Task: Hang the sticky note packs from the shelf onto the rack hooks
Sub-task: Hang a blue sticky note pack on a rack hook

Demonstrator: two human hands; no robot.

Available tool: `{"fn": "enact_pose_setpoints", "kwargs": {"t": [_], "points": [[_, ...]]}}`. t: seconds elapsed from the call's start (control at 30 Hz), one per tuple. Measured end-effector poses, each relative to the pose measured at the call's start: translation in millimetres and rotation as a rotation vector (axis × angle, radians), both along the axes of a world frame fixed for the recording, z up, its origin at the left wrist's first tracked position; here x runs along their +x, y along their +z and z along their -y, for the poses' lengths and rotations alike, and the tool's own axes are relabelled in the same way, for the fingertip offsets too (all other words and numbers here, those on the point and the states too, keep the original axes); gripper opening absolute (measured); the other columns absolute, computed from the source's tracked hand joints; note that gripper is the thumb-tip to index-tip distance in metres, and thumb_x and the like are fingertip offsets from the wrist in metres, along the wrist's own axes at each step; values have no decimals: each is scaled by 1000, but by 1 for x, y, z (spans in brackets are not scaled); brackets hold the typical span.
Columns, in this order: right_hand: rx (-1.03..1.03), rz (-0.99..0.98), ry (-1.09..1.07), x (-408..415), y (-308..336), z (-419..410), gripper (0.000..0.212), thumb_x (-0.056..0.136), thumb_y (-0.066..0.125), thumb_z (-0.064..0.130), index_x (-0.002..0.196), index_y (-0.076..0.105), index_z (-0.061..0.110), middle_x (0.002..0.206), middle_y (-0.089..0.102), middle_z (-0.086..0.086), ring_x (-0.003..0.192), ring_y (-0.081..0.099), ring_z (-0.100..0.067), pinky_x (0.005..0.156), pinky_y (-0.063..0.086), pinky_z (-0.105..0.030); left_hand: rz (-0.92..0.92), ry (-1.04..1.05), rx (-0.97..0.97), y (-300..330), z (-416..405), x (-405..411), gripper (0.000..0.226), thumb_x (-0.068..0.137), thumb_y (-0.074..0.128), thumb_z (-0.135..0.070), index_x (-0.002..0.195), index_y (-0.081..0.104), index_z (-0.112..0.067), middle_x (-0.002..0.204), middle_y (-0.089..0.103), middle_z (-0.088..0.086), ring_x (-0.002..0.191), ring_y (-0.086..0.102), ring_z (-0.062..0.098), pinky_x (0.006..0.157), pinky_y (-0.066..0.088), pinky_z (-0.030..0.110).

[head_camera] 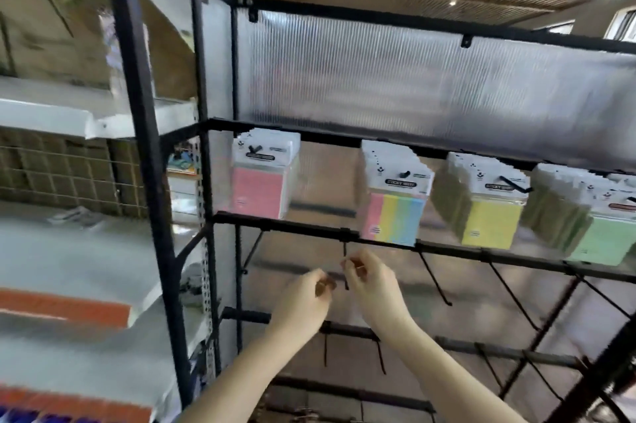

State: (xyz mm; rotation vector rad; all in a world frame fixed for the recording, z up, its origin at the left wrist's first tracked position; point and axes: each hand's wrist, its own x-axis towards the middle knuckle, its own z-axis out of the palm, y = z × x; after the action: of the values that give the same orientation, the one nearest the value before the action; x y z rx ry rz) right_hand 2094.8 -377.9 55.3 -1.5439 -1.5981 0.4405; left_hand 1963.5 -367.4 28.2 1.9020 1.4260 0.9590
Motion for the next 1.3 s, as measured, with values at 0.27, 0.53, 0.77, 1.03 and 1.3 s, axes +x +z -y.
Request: {"fn": "enact_pose_setpoints", "kwargs": {"t": [0.27,0.53,0.77,1.03,1.3], "points": [[-1,177,389,-162,-12,3,19,96,46,20,99,62,9,97,64,-5,89,60,-22,77,49,-35,20,342,-67,-16,33,-160,14,93,53,-17,101,65,-18,96,69,-2,90,64,16,82,51,35],[38,195,651,-286,-33,-6,16,96,46,17,93,61,13,90,65,0,77,57,-13,67,42,-23,11,611,-158,-45,52,-280,29,88,47,-14,74,58,-37,74,64,-15,77,61,9,65,44,22],[17,211,689,-391,-54,-47,18,95,45,22,96,62,17,96,65,1,85,60,-17,73,46,-29,-28,790,-194,-61,21,-383,32,87,42,-11,77,59,-35,87,68,-1,84,63,22,74,50,32],[-135,182,593,-503,-73,-123,22,92,46,14,109,60,11,114,61,-8,102,58,-25,77,40,-27,-112,731,-123,-52,-45,-493,20,89,46,-4,91,64,-14,99,66,6,96,60,26,85,48,41],[-255,312,559,-581,-97,-183,30,92,44,16,119,56,11,125,57,-8,116,52,-25,93,42,-31,-75,809,-136,-62,-84,-566,22,93,41,-9,99,62,-16,97,67,3,86,62,23,76,51,34]]}}
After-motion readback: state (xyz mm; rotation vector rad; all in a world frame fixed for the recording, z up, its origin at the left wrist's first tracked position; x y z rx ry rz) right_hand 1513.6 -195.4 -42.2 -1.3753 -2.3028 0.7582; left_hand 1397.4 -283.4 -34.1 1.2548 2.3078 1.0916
